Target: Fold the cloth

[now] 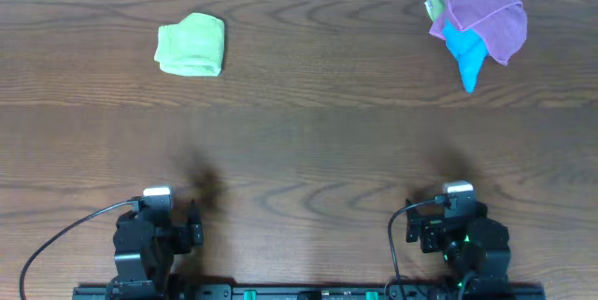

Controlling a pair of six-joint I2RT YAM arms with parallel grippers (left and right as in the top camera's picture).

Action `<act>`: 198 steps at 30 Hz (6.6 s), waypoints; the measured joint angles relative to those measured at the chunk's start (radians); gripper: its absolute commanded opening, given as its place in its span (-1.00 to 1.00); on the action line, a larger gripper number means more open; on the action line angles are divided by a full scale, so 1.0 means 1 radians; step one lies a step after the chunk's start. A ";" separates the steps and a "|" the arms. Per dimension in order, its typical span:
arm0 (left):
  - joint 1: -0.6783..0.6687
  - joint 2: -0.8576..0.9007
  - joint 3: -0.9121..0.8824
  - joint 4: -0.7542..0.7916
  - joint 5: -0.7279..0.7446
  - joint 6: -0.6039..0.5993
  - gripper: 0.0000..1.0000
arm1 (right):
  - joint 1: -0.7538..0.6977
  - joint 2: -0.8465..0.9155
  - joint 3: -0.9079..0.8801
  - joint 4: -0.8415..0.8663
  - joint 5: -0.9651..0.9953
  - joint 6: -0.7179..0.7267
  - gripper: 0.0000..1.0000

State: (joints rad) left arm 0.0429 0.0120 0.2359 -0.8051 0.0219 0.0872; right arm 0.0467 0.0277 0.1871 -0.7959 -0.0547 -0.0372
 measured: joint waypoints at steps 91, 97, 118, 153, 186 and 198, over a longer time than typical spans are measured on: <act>0.000 -0.002 0.000 0.000 0.000 0.000 0.90 | -0.273 2.156 1.633 0.318 -0.091 0.114 0.98; 0.000 -0.002 0.000 0.000 0.000 0.000 0.91 | -0.271 2.199 1.633 0.352 -0.146 0.092 0.81; 0.000 -0.002 0.000 0.000 0.000 0.000 0.90 | -0.235 2.269 1.633 0.442 -0.177 0.068 -0.80; 0.000 -0.002 0.000 0.000 0.000 0.000 0.90 | 0.091 1.683 1.633 -0.217 -0.163 0.003 -0.97; 0.000 -0.002 0.000 0.000 -0.011 0.000 0.90 | 0.708 1.513 1.636 -0.445 -0.106 0.079 -0.97; 0.000 -0.002 0.000 0.000 0.000 0.000 0.90 | 0.344 1.941 1.637 -0.113 0.214 0.008 -0.54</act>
State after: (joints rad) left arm 0.0429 0.0101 0.2359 -0.8047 0.0216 0.0868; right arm 0.3912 1.9682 1.8236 -0.9092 0.1593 -0.0292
